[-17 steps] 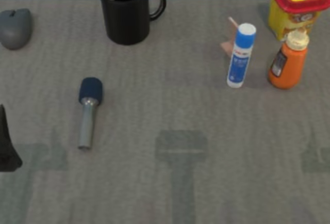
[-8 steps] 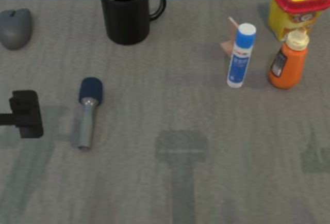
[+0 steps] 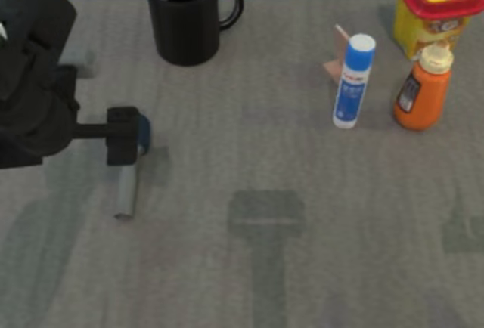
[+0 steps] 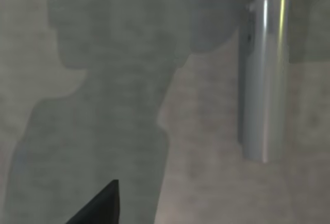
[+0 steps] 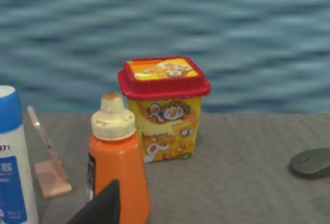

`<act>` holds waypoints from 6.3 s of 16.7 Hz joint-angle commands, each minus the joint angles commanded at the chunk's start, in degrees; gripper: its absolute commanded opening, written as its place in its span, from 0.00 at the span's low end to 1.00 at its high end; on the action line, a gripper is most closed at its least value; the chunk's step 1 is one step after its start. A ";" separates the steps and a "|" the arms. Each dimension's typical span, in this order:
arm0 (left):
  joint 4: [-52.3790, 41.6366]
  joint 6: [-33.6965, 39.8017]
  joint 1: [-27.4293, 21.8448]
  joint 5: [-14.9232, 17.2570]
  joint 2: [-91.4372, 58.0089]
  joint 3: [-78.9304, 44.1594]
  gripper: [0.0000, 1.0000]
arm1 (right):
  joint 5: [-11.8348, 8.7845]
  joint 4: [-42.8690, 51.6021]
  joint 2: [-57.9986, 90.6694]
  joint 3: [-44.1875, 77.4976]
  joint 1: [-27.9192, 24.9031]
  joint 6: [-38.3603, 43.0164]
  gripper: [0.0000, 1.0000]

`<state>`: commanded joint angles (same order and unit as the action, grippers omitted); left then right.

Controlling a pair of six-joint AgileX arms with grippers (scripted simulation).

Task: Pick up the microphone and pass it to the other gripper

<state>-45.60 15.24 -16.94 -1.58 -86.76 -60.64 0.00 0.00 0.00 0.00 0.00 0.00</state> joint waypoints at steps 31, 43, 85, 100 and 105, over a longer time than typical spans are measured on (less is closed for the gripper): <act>12.99 2.28 -2.67 0.18 -27.71 -1.94 0.70 | 0.00 0.00 0.00 0.00 0.00 0.00 1.00; 12.99 2.28 -2.67 0.18 -27.71 -1.94 0.00 | 0.00 0.00 0.00 0.00 0.00 0.00 1.00; 94.54 -16.31 -10.70 19.41 -3.83 17.98 0.00 | 0.00 0.00 0.00 0.00 0.00 0.00 1.00; 95.93 -16.27 -19.26 10.35 -3.66 17.88 0.00 | 0.00 0.00 0.00 0.00 0.00 0.00 1.00; 95.93 -16.27 -19.26 10.35 -3.66 17.88 0.00 | 1.30 -3.78 6.29 4.19 -5.02 0.27 1.00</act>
<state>50.34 -1.03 -36.19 8.76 -90.42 -42.76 1.30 -3.78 6.29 4.19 -5.02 0.27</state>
